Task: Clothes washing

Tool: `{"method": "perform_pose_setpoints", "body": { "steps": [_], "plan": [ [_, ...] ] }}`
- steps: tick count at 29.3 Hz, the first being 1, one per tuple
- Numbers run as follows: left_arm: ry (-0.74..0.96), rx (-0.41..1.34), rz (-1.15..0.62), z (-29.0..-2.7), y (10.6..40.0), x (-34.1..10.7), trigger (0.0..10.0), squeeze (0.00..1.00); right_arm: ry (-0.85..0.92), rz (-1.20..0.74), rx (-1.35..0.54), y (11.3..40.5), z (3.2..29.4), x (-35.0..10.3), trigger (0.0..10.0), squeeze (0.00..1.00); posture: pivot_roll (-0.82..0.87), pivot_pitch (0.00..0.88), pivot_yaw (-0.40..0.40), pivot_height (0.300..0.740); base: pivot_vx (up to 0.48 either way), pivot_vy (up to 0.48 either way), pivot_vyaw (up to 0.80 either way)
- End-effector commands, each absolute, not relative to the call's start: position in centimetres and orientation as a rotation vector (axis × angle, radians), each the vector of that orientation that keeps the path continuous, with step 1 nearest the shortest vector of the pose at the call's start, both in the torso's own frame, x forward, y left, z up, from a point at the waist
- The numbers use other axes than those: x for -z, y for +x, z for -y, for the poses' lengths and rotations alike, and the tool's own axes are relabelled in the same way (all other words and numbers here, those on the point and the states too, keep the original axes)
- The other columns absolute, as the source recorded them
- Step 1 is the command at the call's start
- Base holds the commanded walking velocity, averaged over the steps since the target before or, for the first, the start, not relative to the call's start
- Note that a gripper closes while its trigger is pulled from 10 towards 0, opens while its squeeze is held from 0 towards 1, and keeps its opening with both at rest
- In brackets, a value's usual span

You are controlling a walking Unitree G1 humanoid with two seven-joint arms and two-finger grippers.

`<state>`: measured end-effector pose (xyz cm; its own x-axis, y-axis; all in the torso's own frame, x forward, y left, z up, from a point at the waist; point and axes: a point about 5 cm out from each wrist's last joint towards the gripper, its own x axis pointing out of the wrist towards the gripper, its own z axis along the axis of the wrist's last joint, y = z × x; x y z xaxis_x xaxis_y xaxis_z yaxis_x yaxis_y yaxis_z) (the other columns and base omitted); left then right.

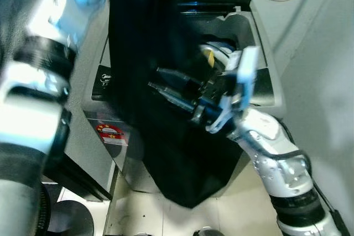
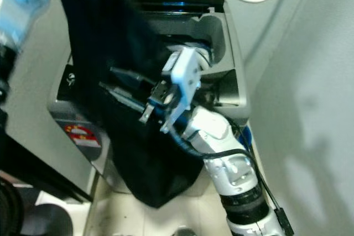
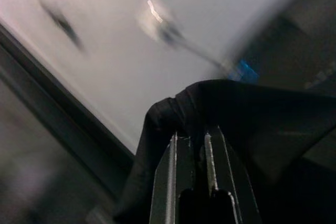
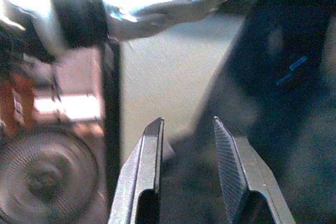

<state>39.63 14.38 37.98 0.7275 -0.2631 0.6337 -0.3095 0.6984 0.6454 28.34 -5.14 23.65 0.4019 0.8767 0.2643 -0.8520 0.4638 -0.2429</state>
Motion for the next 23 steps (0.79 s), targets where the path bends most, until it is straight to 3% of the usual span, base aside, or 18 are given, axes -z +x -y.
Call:
{"method": "perform_pose_setpoints", "body": {
  "steps": [1,8,16,17,19,20,23],
  "plan": [
    [0.730,-0.056,0.770,-15.2,39.6,-38.7,10.0,0.00,-0.157,0.367,-1.101,28.6,4.4,-23.1,10.0,0.00,0.00,0.000,0.047,0.740,0.000,0.000,0.00],
    [0.709,-0.141,0.776,-16.5,40.0,-38.1,10.0,0.00,-0.277,0.299,-1.272,28.3,2.4,-21.3,10.0,0.00,0.03,0.000,0.025,0.740,0.000,0.000,0.00],
    [0.727,-0.154,0.802,-17.0,39.7,-39.5,10.0,0.00,-0.453,0.359,-1.177,29.8,1.2,-21.1,10.0,0.00,0.03,0.000,0.023,0.740,0.000,0.000,0.00],
    [0.724,-0.150,0.806,-17.0,39.6,-39.7,10.0,0.00,-0.463,0.366,-1.152,30.0,1.2,-21.1,10.0,0.18,0.03,0.000,0.023,0.740,0.000,0.000,0.00],
    [0.722,-0.148,0.810,-17.0,39.6,-39.7,10.0,0.00,-0.451,0.363,-1.140,30.0,1.4,-21.1,10.0,0.18,0.03,0.000,0.023,0.740,0.000,0.000,0.00],
    [0.720,-0.143,0.812,-16.9,39.6,-39.7,10.0,0.00,-0.422,0.359,-1.140,29.8,1.6,-21.0,10.0,1.00,0.03,0.000,0.023,0.740,0.000,0.000,0.00],
    [0.717,-0.137,0.812,-16.9,39.6,-39.7,10.0,0.00,-0.376,0.345,-1.177,29.3,1.9,-20.8,10.0,1.00,0.02,0.000,0.024,0.740,0.000,0.000,0.00]
  ]
}}
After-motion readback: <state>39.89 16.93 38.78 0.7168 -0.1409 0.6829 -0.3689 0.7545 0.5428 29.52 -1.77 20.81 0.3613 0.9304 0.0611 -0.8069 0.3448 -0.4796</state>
